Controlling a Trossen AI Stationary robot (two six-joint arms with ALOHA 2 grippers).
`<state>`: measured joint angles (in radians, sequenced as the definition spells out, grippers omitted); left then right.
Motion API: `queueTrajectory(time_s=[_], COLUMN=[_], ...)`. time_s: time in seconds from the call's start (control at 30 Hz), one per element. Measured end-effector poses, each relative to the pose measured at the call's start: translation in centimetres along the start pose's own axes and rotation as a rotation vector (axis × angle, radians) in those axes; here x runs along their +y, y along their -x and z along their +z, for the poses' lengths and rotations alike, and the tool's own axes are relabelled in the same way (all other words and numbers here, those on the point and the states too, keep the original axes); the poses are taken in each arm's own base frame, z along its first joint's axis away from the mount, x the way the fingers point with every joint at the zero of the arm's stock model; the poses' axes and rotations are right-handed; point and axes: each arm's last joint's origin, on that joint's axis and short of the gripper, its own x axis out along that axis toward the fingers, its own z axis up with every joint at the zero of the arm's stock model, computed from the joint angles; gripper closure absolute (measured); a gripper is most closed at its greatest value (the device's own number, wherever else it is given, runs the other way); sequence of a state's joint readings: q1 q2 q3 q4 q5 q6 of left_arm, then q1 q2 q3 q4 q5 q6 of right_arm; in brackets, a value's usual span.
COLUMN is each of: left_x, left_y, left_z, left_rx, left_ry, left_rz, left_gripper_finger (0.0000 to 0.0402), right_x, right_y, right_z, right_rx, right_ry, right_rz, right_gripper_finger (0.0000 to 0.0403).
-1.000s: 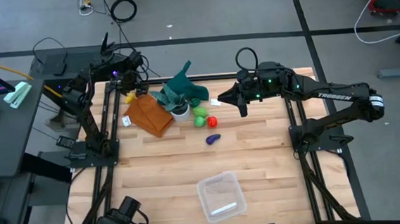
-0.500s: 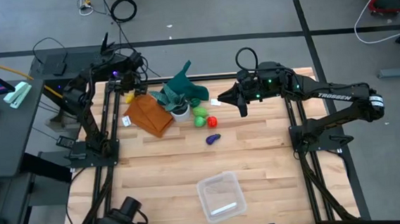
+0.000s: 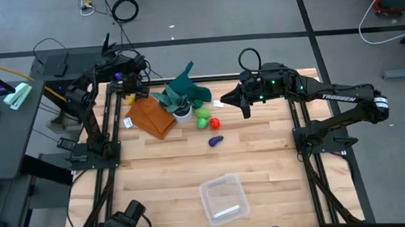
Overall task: Pick and placing Produce into tupperware
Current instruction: Put the lemon into the transparent bin
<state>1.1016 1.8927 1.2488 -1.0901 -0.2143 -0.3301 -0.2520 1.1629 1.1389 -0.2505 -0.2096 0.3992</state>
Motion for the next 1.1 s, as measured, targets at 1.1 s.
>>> queueTrajectory(time_s=[1.1], left_x=[-1.2], left_y=[-0.6], left_z=[0.2], left_rx=[0.044], left_ry=[-0.011], left_rz=[-0.131], left_gripper_finger=[0.0148], right_x=[1.6], right_y=[-0.3], right_z=[-0.7], right_rx=[0.020], right_ry=[0.019], right_rz=[0.039], right_gripper_finger=[0.0373])
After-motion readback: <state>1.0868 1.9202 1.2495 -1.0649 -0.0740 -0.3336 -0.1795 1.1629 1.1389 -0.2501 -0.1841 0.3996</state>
